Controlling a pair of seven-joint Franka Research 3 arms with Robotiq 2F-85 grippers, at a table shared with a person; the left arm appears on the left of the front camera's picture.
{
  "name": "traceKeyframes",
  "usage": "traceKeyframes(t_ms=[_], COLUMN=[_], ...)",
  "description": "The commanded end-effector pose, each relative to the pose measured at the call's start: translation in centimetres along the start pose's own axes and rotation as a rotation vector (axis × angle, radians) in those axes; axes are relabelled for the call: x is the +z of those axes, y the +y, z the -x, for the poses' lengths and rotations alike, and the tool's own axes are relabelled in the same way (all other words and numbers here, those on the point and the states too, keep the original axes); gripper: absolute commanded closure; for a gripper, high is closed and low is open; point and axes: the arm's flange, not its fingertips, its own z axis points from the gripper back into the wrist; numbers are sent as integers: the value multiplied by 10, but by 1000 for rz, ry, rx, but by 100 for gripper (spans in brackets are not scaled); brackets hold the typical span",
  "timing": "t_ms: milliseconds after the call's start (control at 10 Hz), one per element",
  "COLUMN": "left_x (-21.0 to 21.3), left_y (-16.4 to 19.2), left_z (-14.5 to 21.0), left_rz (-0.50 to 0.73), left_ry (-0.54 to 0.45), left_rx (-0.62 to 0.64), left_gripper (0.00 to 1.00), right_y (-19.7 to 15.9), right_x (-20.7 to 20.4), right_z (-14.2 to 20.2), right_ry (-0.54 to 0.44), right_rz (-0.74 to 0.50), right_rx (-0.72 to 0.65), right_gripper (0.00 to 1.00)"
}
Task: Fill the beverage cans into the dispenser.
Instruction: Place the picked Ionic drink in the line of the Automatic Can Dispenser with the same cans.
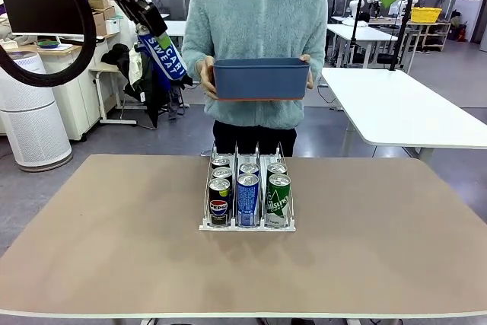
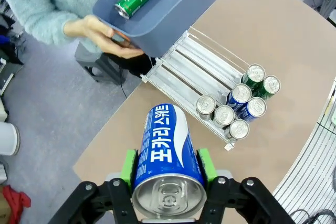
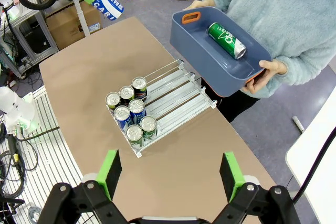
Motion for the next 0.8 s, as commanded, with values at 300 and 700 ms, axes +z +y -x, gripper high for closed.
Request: traceKeyframes(t_ms=[300, 700], left_x=[-33, -46], left_y=[-103, -137], left_z=[-5, -3], left_rz=[-35, 73], left_ry=[66, 60], left_rx=[110, 122], left_gripper=[43, 43], right_y=[1, 1], right_x=[0, 0], right_z=[1, 1], right_ry=[1, 1], right_rz=[-2, -2], right_rx=[-1, -1], right_gripper=[0, 0])
